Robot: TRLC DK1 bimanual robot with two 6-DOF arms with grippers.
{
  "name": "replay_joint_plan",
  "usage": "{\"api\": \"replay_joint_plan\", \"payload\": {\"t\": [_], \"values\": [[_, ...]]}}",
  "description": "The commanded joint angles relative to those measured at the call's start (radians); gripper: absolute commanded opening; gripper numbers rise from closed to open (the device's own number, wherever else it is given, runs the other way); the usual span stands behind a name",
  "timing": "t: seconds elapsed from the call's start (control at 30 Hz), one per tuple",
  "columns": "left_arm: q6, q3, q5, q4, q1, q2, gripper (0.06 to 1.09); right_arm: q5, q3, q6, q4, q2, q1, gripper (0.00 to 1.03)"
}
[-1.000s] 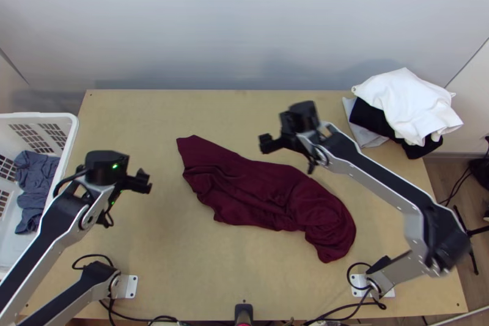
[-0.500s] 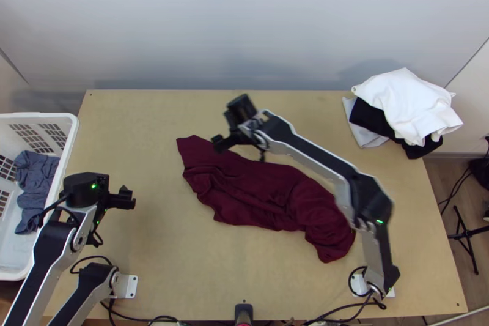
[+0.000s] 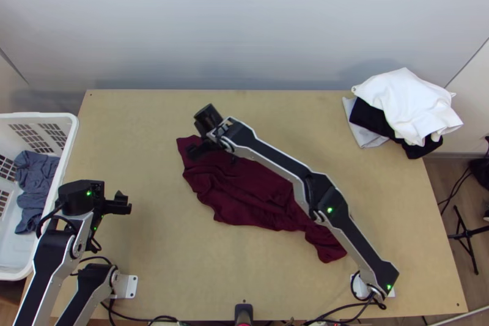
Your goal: Fold the t-shirt
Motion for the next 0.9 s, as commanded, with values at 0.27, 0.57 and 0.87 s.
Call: {"api": "replay_joint_plan", "payload": {"t": [0.27, 0.57, 0.87], "values": [[0.003, -0.007, -0.002, 0.028, 0.009, -0.03, 1.04, 0.06, 0.052, -0.013, -0.001, 0.122, 0.016, 0.98], [0.003, 0.005, 0.002, 0.035, 0.009, -0.028, 1.04, 0.107, 0.056, -0.079, -0.004, 0.117, 0.026, 0.03], [0.026, 0.013, 0.01, 0.071, -0.023, -0.014, 1.04, 0.112, 0.052, -0.094, -0.005, -0.041, 0.035, 0.03]]}}
